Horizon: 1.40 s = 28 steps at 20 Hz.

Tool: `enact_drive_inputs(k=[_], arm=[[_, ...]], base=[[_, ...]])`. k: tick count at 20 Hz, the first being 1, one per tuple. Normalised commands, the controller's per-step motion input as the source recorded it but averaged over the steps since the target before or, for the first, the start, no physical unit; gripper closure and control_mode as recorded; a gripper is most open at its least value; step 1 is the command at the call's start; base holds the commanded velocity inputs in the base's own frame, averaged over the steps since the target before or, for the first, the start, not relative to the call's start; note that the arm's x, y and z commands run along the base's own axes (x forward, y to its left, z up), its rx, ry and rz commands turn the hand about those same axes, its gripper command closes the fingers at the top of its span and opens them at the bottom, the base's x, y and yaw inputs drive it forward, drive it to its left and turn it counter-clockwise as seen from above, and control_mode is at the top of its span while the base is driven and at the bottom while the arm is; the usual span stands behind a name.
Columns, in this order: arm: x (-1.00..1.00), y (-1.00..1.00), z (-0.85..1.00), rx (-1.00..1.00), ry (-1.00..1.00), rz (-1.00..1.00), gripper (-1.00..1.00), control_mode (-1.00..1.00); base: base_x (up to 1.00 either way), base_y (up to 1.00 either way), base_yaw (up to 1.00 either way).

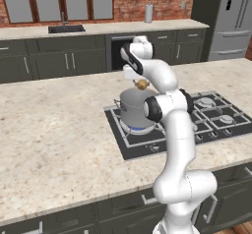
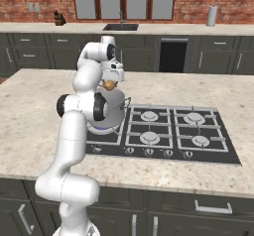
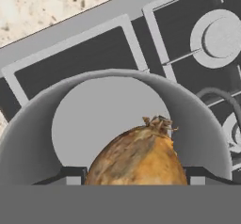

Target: Turn on the burner for the pot on the stove. Wait thirty seconds for the pot to heat up. Then add the onion to the pot.

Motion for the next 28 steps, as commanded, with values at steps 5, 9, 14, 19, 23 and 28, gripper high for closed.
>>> enact_drive_inputs(k=[5, 9, 14, 19, 23, 28], arm=[[0.03, 0.02, -0.58, 0.0, 0.01, 0.0, 1.0, -1.0], [0.0, 0.01, -0.56, 0.04, 0.0, 0.0, 1.0, -1.0], [0.0, 0.0, -0.42, 0.07, 0.0, 0.0, -1.0, -1.0], [0.0, 0.0, -0.01, 0.0, 0.0, 0.0, -1.0, -1.0], [0.0, 0.0, 0.0, 0.0, 0.0, 0.0, -1.0, -1.0], [0.0, 0.0, 0.0, 0.0, 0.0, 0.0, -1.0, -1.0]], base=[[0.0, 0.0, 0.0], [0.0, 0.0, 0.0], [0.0, 0.0, 0.0], [0.0, 0.0, 0.0], [0.0, 0.0, 0.0], [0.0, 0.0, 0.0]])
